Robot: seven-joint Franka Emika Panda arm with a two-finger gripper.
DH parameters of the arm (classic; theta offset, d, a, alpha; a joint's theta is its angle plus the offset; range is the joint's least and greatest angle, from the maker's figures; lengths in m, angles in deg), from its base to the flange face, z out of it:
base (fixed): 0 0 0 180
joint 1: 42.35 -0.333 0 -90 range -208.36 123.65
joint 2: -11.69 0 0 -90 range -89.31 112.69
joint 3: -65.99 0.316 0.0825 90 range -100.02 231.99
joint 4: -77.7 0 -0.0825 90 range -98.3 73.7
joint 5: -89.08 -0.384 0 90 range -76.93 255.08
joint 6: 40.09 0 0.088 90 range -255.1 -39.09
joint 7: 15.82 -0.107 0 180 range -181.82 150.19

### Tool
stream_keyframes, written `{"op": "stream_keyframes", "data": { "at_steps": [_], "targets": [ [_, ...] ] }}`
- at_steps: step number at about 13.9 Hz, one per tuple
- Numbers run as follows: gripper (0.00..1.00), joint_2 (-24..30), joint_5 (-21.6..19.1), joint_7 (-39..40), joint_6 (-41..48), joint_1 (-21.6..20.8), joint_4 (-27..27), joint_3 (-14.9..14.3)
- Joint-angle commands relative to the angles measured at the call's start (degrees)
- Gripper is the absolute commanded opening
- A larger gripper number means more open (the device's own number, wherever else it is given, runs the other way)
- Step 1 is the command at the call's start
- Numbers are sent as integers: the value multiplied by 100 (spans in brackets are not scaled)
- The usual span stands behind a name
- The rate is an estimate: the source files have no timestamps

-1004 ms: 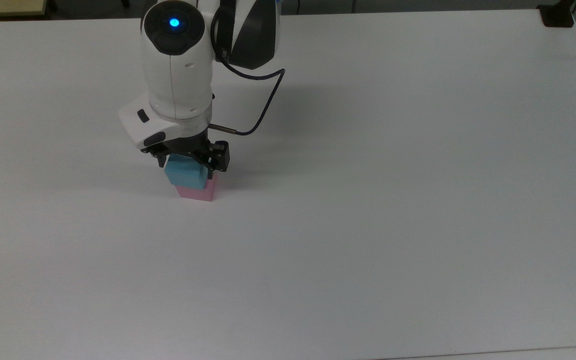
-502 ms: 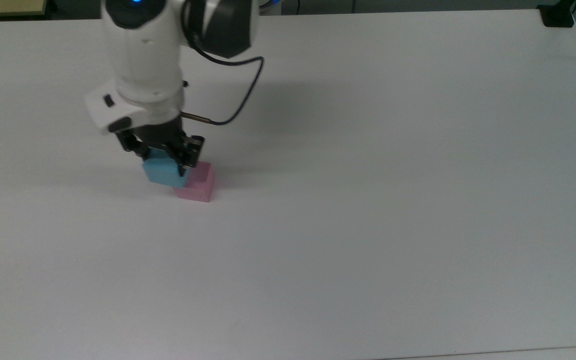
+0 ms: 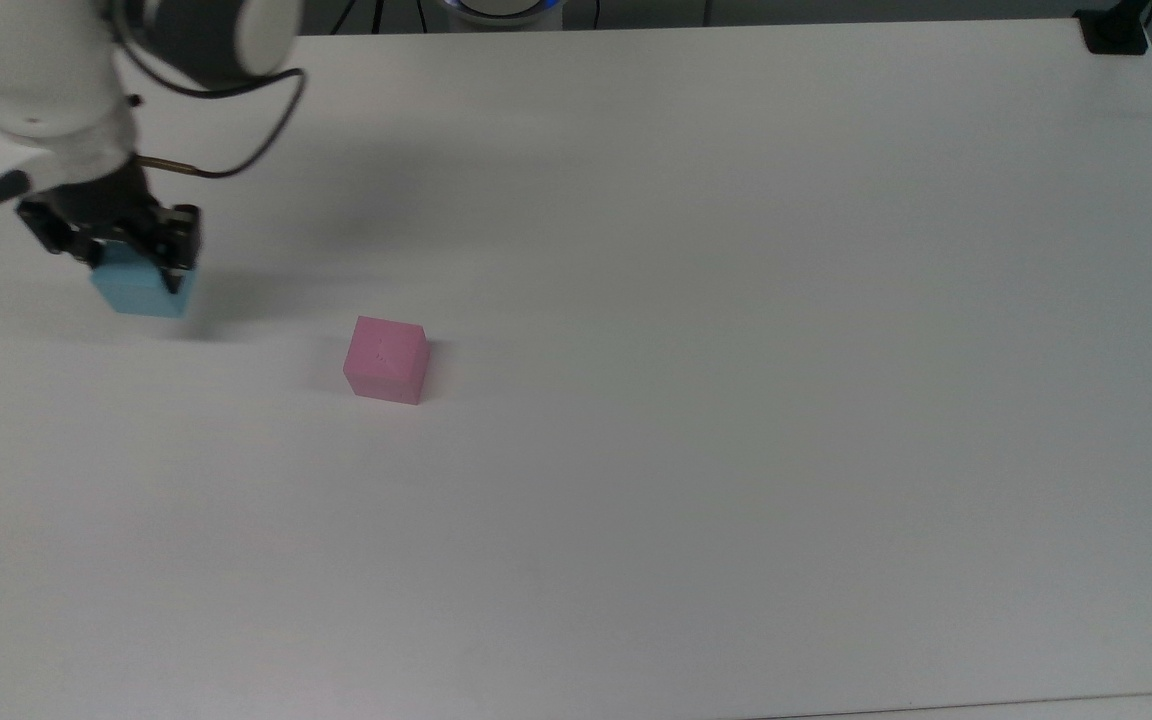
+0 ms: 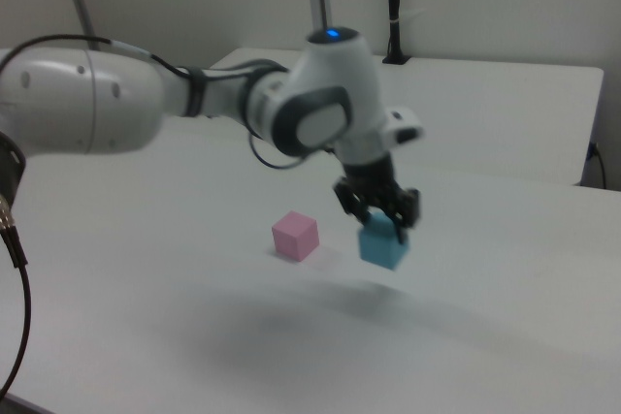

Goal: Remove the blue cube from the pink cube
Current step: 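Lift the light-blue cube off the pink cube and carry it aside, then lower the light-blue cube onto the table and open the gripper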

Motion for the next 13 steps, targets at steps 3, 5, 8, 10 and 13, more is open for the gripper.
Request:
{"op": "stream_keyframes", "data": {
  "at_steps": [3,5,8,10,13],
  "targets": [
    [30,-885,-452,715,-969,132,-41,-217],
    [36,-1098,-495,697,-1155,132,-24,-191],
    [100,-1116,-627,688,-1173,106,-24,-182],
    [100,-959,-645,644,-1138,97,-50,-190],
    [100,226,-505,-486,-491,53,-208,-155]
  ]
}}
